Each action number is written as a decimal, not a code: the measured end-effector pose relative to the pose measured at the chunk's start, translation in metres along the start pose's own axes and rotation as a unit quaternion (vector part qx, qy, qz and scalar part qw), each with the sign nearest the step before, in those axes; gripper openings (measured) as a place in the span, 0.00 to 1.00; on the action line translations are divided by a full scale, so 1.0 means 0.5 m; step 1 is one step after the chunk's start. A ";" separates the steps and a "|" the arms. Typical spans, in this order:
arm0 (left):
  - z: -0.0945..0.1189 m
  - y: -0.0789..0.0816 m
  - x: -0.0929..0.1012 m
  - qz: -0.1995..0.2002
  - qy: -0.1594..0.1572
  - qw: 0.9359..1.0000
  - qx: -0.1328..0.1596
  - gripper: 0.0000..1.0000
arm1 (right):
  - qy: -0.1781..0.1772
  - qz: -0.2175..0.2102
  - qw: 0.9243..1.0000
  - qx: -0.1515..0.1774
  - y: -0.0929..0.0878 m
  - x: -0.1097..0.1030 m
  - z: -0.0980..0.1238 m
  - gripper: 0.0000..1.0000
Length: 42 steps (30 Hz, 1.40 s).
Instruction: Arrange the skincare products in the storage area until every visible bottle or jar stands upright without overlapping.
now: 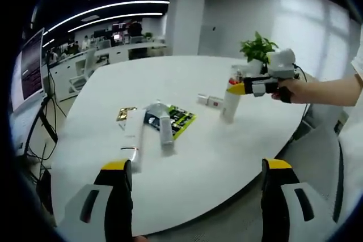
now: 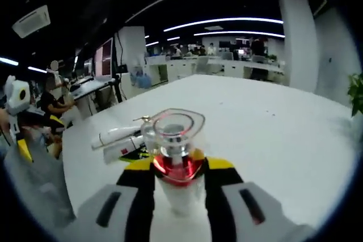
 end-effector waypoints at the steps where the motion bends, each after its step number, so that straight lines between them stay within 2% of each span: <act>1: 0.000 0.000 0.000 0.000 -0.001 1.000 0.000 0.93 | 0.001 0.004 1.000 -0.001 0.000 0.000 0.000 0.33; 8: 0.001 0.002 0.002 -0.002 -0.003 1.000 0.003 0.93 | 0.006 0.022 1.000 -0.006 -0.002 -0.002 0.000 0.34; 14: 0.002 0.003 0.003 -0.003 -0.005 1.000 0.007 0.93 | 0.001 0.018 1.000 -0.008 -0.004 -0.002 0.000 0.34; 20: 0.004 0.005 0.003 -0.005 -0.004 1.000 0.011 0.93 | -0.001 0.026 0.999 -0.024 -0.014 -0.001 0.002 0.34; 23: 0.005 0.006 0.004 -0.008 -0.004 1.000 0.013 0.93 | -0.004 0.024 0.999 -0.029 -0.020 -0.002 0.007 0.38; 34: 0.006 0.007 0.005 -0.013 -0.003 1.000 0.016 0.93 | -0.007 0.009 0.999 -0.041 -0.053 -0.018 0.057 0.49; 42: 0.008 0.005 0.007 -0.014 -0.002 1.000 0.016 0.93 | -0.007 -0.011 0.999 -0.039 -0.064 -0.037 0.097 0.56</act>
Point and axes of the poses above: the point that each gripper's makers call its tool centre point, and the gripper's own axes: z roughly backward along the fingers, x roughly to its right, y roughly out of its top, the point moved 4 cm from there along z, roughly backward along the fingers, and after that the axes turned 9 degrees about -y, right-handed, at the moved point
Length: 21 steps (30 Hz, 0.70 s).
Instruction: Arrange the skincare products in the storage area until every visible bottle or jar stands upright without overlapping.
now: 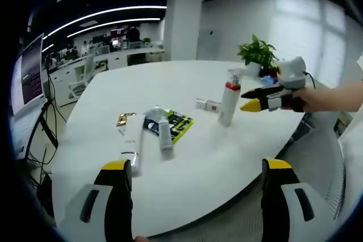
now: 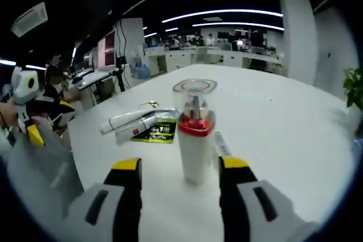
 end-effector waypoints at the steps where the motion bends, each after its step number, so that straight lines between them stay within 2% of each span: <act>1: 0.000 0.000 0.000 0.000 0.000 1.000 0.000 0.93 | 0.000 -0.002 1.000 0.000 -0.001 -0.003 0.004 0.57; 10: 0.001 0.001 0.002 -0.001 0.000 1.000 0.003 0.93 | 0.013 -0.007 1.000 0.001 -0.013 -0.036 0.046 0.64; 21: 0.003 0.004 0.001 0.001 0.000 1.000 0.010 0.94 | 0.020 -0.022 1.000 0.003 -0.020 -0.052 0.095 0.75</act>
Point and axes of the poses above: the point that each gripper's makers call its tool centre point, and the gripper's own axes: z roughly backward along the fingers, x roughly to its right, y roughly out of its top, the point moved 4 cm from there along z, roughly backward along the fingers, and after that the axes turned 9 degrees about -y, right-handed, at the moved point
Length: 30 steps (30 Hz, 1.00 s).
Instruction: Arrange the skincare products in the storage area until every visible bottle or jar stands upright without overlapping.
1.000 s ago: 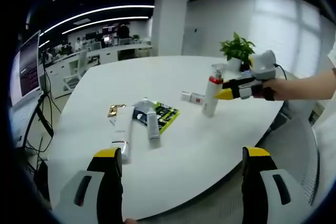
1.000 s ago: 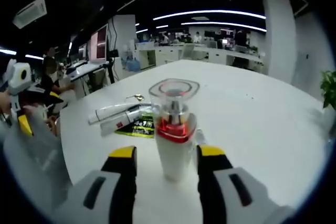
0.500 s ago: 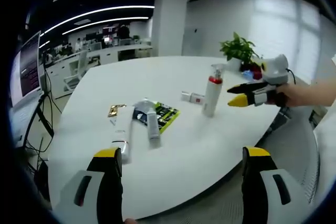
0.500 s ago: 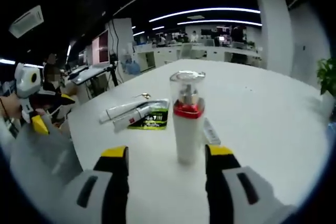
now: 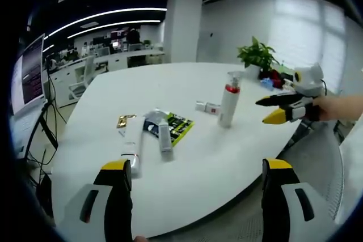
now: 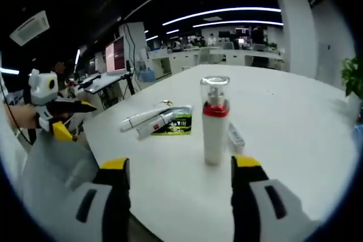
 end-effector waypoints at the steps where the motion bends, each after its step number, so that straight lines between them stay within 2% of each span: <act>1: 0.000 0.000 -0.001 0.000 0.001 1.000 0.000 0.94 | 0.000 0.000 1.000 0.000 -0.001 -0.001 0.004 0.76; 9: 0.001 0.001 -0.004 0.001 0.008 1.000 0.002 0.94 | -0.005 -0.014 1.000 -0.002 -0.012 0.001 0.032 0.80; 21: 0.003 0.003 -0.012 0.007 0.020 1.000 0.008 0.94 | -0.013 -0.022 1.000 0.008 0.003 -0.010 0.056 0.79; 30: 0.002 0.000 -0.012 0.010 0.024 1.000 0.001 0.94 | -0.013 -0.008 1.000 -0.003 -0.009 -0.015 0.054 0.79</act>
Point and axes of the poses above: the point that each gripper's makers call its tool centre point, and the gripper's own axes: z roughly backward along the fingers, x roughly to its right, y roughly out of its top, the point moved 4 cm from there along z, roughly backward along the fingers, and after that the axes turned 9 degrees about -y, right-handed, at the moved point
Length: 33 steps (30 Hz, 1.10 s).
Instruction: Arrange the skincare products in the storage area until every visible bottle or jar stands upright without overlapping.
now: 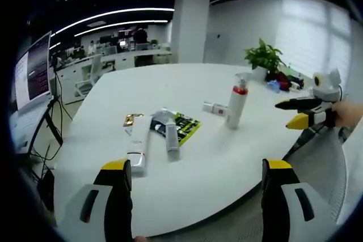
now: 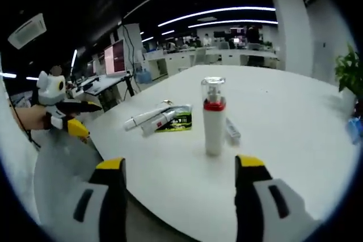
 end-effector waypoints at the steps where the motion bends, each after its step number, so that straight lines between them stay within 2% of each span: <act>1: 0.000 -0.001 0.000 0.000 0.000 1.000 -0.001 0.94 | 0.001 0.000 1.000 0.000 0.000 -0.001 0.000 0.79; 12: -0.004 -0.004 0.002 0.008 -0.004 1.000 -0.013 0.94 | 0.000 -0.006 1.000 -0.008 -0.008 0.005 -0.003 0.80; 20: -0.011 -0.006 -0.009 0.051 -0.016 0.998 -0.025 0.97 | -0.005 -0.022 1.000 -0.004 -0.006 0.014 -0.004 0.80; 24: -0.020 0.000 -0.021 0.030 -0.012 0.999 -0.038 0.97 | -0.005 -0.019 1.000 -0.004 -0.005 0.014 -0.004 0.80; 33: -0.048 0.019 -0.066 0.018 -0.010 0.998 -0.056 0.97 | -0.007 -0.023 1.000 -0.005 0.000 0.016 -0.006 0.81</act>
Point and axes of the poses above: the point that each gripper's makers call its tool centre point, and the gripper's own axes: z roughly backward along the fingers, x roughly to its right, y roughly out of its top, the point moved 4 cm from there along z, roughly backward along the fingers, and after that the axes turned 9 degrees about -y, right-handed, at the moved point
